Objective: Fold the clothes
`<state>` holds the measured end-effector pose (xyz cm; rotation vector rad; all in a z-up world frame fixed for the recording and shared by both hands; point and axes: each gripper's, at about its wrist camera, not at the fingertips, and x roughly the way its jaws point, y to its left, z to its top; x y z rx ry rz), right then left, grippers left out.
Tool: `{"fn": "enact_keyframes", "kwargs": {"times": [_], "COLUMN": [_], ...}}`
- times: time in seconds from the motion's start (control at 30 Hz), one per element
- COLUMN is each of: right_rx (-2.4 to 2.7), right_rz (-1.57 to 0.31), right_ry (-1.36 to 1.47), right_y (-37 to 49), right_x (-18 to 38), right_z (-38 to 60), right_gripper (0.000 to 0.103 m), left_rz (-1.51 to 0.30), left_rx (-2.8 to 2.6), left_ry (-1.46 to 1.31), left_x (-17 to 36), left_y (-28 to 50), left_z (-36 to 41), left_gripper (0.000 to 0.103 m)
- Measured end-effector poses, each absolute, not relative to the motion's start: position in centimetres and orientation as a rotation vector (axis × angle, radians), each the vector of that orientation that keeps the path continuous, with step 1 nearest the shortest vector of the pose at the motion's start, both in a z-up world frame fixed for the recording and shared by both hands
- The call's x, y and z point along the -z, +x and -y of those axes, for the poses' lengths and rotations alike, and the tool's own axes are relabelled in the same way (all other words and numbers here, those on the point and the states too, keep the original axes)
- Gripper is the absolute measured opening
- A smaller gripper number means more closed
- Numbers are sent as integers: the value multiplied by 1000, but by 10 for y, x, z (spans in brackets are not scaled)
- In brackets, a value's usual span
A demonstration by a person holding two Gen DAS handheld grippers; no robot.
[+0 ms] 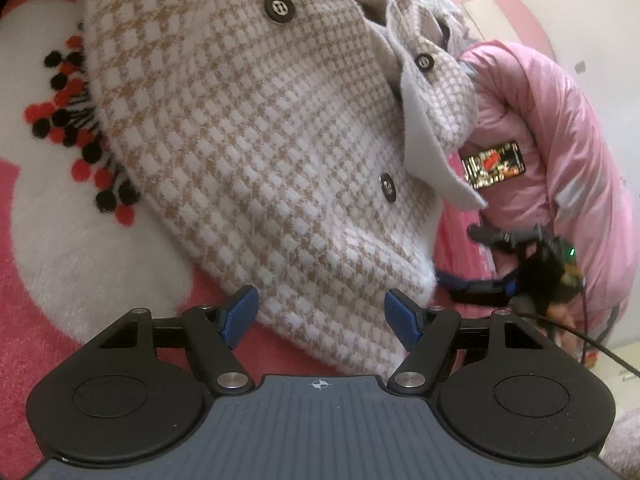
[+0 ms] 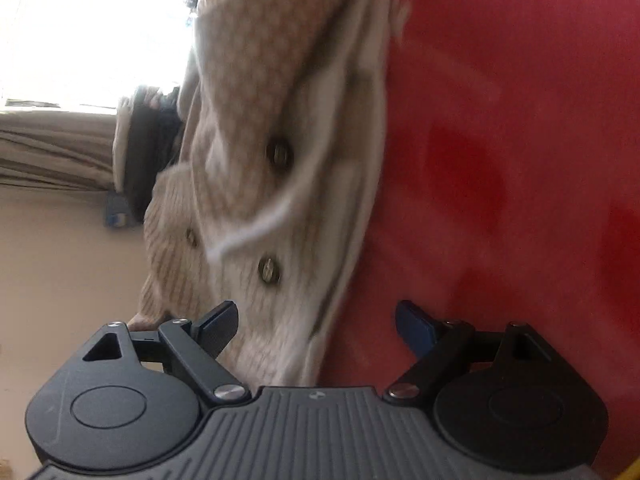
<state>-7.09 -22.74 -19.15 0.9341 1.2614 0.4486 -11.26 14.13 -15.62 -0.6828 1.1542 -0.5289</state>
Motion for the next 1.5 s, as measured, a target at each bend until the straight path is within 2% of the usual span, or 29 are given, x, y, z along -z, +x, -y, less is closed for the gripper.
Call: {"fn": "enact_keyframes", "kwargs": {"times": [0.13,0.23,0.33,0.37,0.4,0.47,0.6,0.83,0.93,1.0,1.03,1.07,1.1,1.2,1.37,1.5], "right_rx": [-511,-578,-606,-613,-623,-634,-622,-752,-787,-789,-786,-780,-776,-809,-976,-1119], "right_rz": [-1257,-1310,-1339,-1344,-1354,-1396,-1426,-1225,-1187,-1190,-1198,-1212,-1221,-1221,-1189,-1205], "right_ry": [912,925,888,881,904,1024,1158,1319,1296,1239,1201,1153,1094,927,741,644], "right_y": [-78,-83,-86,-86,-84,-83,-89,-89,-89,-90,-89,-89,-88,-88,-88,-90], "right_x": [192,197,202,205,209,222,238,216,206,201,199,197,194,179,146,141], "right_z": [202,180,156,149,143,136,141,142,135,130,128,126,123,106,63,14], "right_gripper": [94,90,75,61,40,20,9,7,7,7,7,7,6,6,6,6], "left_rz": [-1133,-1130,-1138,-1138,-1130,-1109,-1076,-1013,-986,-975,-964,-951,-943,-916,-845,-803], "left_rx": [515,503,463,458,453,443,412,420,440,468,469,466,459,445,406,301], "left_ry": [-703,-719,-731,-741,-758,-794,-884,-950,-1037,-1060,-1046,-1028,-1008,-979,-852,-749], "left_x": [156,157,162,164,166,170,180,181,184,184,182,179,175,160,117,99], "left_y": [-118,-124,-128,-129,-130,-131,-131,-128,-124,-121,-121,-120,-120,-127,-155,-166], "left_z": [-145,-150,-155,-157,-158,-160,-163,-162,-164,-162,-161,-160,-159,-168,-208,-233], "left_gripper": [70,70,70,70,70,70,71,72,66,40,34,18,9,5,5,5]}}
